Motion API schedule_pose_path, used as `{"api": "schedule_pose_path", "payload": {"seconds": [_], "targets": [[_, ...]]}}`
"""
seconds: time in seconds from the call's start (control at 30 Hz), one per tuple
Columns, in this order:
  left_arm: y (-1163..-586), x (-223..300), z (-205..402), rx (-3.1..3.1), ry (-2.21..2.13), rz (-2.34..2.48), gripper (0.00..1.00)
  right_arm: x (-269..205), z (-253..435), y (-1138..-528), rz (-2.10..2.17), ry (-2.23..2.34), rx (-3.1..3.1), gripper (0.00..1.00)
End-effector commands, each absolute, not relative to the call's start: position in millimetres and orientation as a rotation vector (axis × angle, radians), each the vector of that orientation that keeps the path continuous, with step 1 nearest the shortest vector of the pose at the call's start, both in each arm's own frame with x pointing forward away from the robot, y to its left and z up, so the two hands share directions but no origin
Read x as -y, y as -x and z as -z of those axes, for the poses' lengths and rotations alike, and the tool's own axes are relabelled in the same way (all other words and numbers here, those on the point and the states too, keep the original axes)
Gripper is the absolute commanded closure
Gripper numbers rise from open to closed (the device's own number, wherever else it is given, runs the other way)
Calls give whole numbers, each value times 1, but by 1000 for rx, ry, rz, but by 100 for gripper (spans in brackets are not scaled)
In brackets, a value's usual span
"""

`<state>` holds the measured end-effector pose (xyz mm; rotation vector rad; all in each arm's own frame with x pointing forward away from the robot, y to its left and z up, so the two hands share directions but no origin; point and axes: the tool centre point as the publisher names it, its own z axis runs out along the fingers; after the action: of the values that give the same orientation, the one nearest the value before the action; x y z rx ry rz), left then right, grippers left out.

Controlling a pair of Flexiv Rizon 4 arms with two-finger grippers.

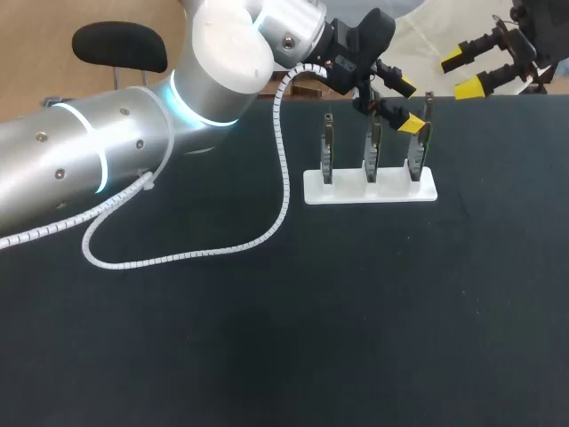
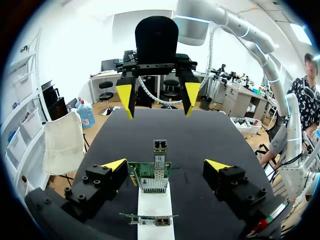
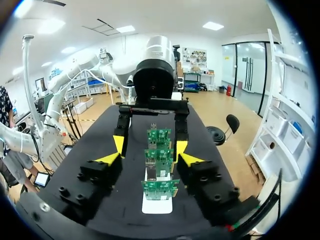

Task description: Pick up the optical module with the left hand, and insert it into the network port with the right hand.

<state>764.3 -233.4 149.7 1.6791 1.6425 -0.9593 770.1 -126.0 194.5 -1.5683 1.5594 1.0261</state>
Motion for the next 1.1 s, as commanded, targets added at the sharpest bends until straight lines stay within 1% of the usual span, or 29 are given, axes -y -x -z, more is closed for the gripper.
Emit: {"api": "schedule_pose_path", "payload": {"seconds": [0.03,0.57,1.1], "targets": [[-766,234,-150,-1643,-1683,960,0,121,-198,-768,-1017,1568,-1547,100],[-766,234,-150,-1643,-1683,960,0,101,-195,-772,-1025,1606,-1518,100],[-766,234,-150,-1643,-1683,960,0,99,-180,-774,-1041,1611,-1543,100]]}}
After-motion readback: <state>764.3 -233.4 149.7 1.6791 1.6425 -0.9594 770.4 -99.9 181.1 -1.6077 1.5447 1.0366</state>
